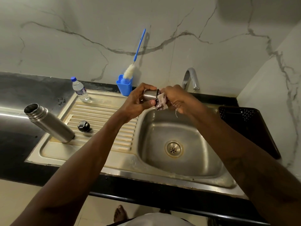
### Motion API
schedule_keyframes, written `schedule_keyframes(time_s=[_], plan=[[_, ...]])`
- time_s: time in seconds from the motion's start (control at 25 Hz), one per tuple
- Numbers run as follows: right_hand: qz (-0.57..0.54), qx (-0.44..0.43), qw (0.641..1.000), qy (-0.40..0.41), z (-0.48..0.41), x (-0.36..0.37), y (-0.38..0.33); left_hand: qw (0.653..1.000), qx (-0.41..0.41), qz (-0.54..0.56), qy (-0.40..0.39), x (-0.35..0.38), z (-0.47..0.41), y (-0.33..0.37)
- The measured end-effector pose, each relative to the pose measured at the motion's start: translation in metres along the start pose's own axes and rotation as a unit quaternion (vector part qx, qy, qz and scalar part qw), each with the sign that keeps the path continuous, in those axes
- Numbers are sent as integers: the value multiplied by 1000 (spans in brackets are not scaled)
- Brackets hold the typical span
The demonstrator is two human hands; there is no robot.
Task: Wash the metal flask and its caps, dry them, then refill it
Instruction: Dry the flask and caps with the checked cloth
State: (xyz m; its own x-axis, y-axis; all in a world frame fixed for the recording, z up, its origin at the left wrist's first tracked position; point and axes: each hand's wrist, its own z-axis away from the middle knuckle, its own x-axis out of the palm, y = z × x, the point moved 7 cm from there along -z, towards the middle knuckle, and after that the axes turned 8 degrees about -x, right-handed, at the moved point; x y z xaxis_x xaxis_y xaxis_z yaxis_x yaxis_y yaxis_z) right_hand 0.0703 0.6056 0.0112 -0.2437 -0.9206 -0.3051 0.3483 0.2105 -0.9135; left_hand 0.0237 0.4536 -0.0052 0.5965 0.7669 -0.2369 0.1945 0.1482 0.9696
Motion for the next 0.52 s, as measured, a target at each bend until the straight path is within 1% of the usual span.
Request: schedule_keyframes(time_s=[0.04,0.12,0.16,0.24,0.32,0.4,0.48,0.52], plan=[[-79,29,996,-18,2,4,3,1000,-1,-4,-1,-5,1,1],[-186,48,981,-23,2,3,5,999,-28,17,19,-21,0,-5],[-224,46,974,-13,1,-2,3,997,-46,48,43,-30,2,-11],[-263,48,963,19,-4,-15,3,979,-83,155,100,-42,11,-28],[-250,35,967,46,-5,-26,9,947,-96,284,112,-41,19,-38],[-218,-2,973,71,-2,-28,14,908,-118,384,116,-29,20,-35],[-186,-66,977,84,7,-17,12,851,-184,466,156,-15,15,-33],[-151,-103,980,85,11,-10,8,828,-213,488,173,-9,14,-32]])
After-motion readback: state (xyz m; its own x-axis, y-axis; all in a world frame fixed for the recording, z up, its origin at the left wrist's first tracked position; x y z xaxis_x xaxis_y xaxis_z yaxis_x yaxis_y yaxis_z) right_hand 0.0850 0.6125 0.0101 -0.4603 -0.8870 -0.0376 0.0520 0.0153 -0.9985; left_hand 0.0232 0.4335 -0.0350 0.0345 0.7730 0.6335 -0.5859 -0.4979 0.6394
